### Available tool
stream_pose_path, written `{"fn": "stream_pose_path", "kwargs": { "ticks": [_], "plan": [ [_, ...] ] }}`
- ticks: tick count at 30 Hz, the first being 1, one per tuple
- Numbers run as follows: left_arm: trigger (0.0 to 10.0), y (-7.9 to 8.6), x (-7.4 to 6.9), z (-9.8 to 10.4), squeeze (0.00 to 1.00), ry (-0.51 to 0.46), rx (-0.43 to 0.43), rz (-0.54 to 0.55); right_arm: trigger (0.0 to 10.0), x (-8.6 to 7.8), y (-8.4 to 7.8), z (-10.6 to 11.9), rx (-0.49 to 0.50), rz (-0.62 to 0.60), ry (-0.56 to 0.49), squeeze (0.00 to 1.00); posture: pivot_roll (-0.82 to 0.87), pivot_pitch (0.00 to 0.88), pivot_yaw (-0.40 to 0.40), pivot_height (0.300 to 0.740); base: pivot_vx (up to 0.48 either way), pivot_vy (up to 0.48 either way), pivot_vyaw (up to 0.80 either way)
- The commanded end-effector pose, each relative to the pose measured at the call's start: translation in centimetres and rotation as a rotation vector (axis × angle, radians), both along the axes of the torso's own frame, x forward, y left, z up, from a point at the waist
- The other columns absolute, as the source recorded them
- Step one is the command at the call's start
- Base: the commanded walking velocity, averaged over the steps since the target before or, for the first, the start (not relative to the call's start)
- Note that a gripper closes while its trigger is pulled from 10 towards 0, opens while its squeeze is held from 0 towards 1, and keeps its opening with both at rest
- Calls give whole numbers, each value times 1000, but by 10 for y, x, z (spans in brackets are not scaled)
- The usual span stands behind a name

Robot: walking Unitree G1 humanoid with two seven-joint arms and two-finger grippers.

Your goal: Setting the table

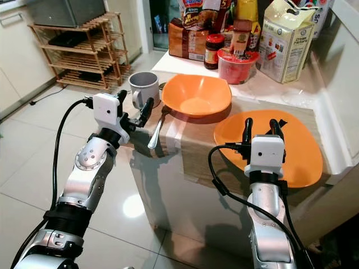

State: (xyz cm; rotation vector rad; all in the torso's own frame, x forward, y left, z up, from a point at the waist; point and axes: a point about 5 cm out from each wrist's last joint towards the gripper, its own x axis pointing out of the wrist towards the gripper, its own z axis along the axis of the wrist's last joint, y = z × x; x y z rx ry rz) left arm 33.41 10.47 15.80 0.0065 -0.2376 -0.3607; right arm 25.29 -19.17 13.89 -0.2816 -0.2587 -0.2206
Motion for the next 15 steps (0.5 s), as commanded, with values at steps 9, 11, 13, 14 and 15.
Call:
{"fn": "stream_pose_path", "kwargs": {
  "ticks": [9, 11, 13, 14, 15],
  "plan": [
    [10000, 5, 1, 2, 0, 0, 6, 20, 10000, -2, -1, 4, -17, -3, -5, 0, -13, 0, 60, 740, 0, 0, 0],
    [10000, 6, 0, 3, 0, -5, 6, 29, 10000, -3, -1, 7, -21, -3, -16, 0, -13, 0, 60, 740, 0, 0, 0],
    [10000, 7, 0, 4, 0, -7, 8, 36, 10000, -4, 0, 12, -27, -1, -33, 0, -12, 0, 59, 740, 0, 0, 0],
    [10000, 8, 0, 4, 0, -8, 8, 39, 10000, -6, 2, 15, -33, 5, -43, 0, -12, 0, 59, 740, 0, 0, 0],
    [10000, 8, 0, 4, 0, -9, 7, 40, 10000, -7, 4, 17, -37, 12, -50, 0, -12, 0, 59, 740, 0, 0, 0]
  ]
}}
